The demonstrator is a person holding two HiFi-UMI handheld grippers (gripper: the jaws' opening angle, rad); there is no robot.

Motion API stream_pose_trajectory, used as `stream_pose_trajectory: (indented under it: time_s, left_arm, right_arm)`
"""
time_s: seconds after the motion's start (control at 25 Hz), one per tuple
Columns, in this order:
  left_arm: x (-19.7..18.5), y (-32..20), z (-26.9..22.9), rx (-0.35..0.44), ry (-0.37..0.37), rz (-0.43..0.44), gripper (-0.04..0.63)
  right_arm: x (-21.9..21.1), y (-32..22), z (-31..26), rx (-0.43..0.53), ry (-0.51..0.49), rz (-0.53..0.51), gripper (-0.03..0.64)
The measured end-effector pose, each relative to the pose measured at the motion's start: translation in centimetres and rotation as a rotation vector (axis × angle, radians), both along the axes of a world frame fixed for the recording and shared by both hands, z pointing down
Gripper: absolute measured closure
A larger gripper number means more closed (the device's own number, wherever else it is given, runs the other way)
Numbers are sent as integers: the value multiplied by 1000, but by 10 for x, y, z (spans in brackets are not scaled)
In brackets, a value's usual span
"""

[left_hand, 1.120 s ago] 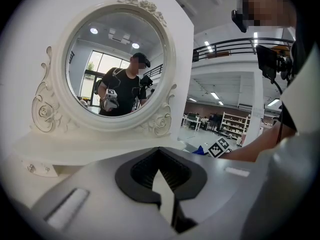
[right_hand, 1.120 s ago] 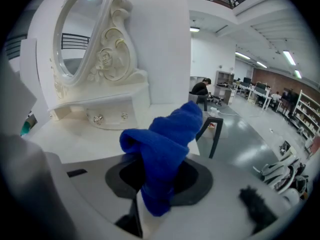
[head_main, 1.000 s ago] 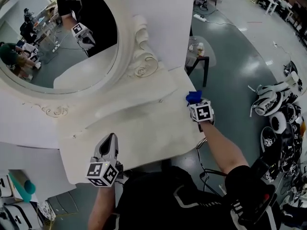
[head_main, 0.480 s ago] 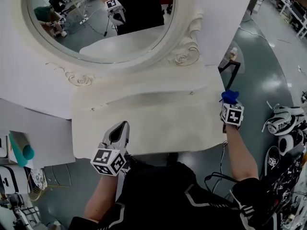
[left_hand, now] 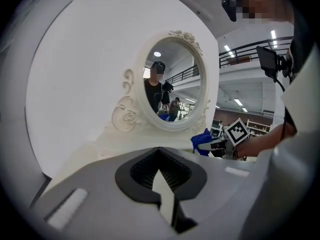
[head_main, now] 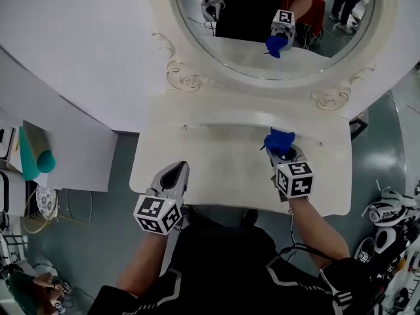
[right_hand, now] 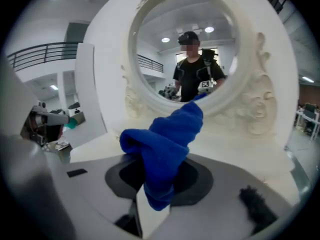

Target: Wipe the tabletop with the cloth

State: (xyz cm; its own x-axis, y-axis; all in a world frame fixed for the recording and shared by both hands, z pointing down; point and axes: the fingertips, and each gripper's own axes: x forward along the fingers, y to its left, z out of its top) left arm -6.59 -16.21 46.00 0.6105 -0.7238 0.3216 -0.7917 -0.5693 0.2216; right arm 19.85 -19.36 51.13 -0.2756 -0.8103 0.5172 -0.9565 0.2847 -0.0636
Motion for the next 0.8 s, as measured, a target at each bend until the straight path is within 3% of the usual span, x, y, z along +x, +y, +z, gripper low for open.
stream_pose_trajectory:
  time_s: [0.16,0.4,0.6,0.8]
  left_arm:
    - [-82,-4,-1,17,8,-85,586]
    - [-194,-1,12,0,7,-173,587]
    - [-266,9,16,-7,8,-267,586]
    - [-308,25,25,-40,-5,-306,586]
  right_arm:
    - [-150,-24,3,-24,-39,-201,494]
    - [-340,-44,30,-71,-87,-387,494]
    - [-446,-54,65,-133,-108,-422,494]
    - [-505,-70,98,-155,-55,-408,494]
